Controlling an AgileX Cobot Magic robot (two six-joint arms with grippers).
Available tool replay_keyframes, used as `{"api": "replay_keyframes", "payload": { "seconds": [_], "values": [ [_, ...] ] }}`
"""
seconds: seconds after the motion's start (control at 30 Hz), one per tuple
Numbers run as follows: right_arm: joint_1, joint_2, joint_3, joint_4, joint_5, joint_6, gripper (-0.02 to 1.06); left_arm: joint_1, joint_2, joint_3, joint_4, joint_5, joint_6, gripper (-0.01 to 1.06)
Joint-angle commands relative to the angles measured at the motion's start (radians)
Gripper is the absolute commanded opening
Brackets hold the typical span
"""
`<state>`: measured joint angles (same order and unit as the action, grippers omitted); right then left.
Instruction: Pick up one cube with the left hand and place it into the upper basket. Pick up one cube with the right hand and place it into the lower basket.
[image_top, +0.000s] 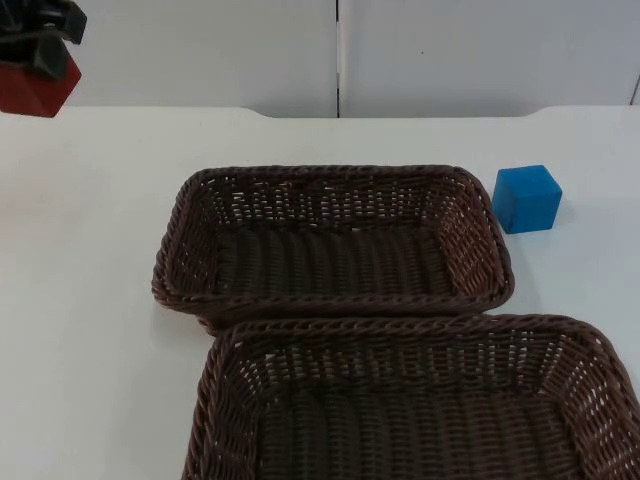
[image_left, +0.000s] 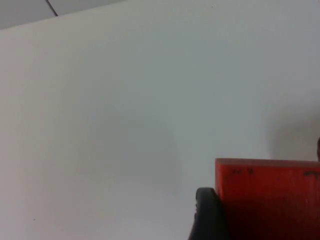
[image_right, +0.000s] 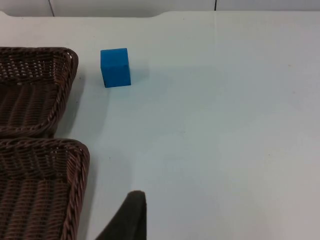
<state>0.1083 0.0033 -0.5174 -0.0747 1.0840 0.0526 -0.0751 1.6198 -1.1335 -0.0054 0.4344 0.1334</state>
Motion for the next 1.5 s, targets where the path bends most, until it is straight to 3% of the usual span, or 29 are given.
{"api": "replay_keyframes", "payload": {
  "seconds": [0.0,0.37,1.17,1.47],
  "values": [
    [-0.007,-0.003,0.001,-0.002,-0.006,-0.001,1.05,-0.005,-0.008,0.000,-0.010,-0.003,-0.008,0.00],
    [-0.007,-0.003,0.001,-0.002,-0.006,-0.003,1.05,-0.029,-0.008,0.000,-0.024,0.001,-0.008,0.00],
    [-0.007,-0.003,0.001,-0.002,-0.006,-0.003,1.05,-0.389,-0.008,0.000,-0.010,-0.004,-0.008,0.00],
    [-0.007,-0.003,0.001,-0.002,-0.006,-0.003,1.05,-0.426,-0.008,0.000,-0.005,-0.003,-0.008,0.00]
  ]
}}
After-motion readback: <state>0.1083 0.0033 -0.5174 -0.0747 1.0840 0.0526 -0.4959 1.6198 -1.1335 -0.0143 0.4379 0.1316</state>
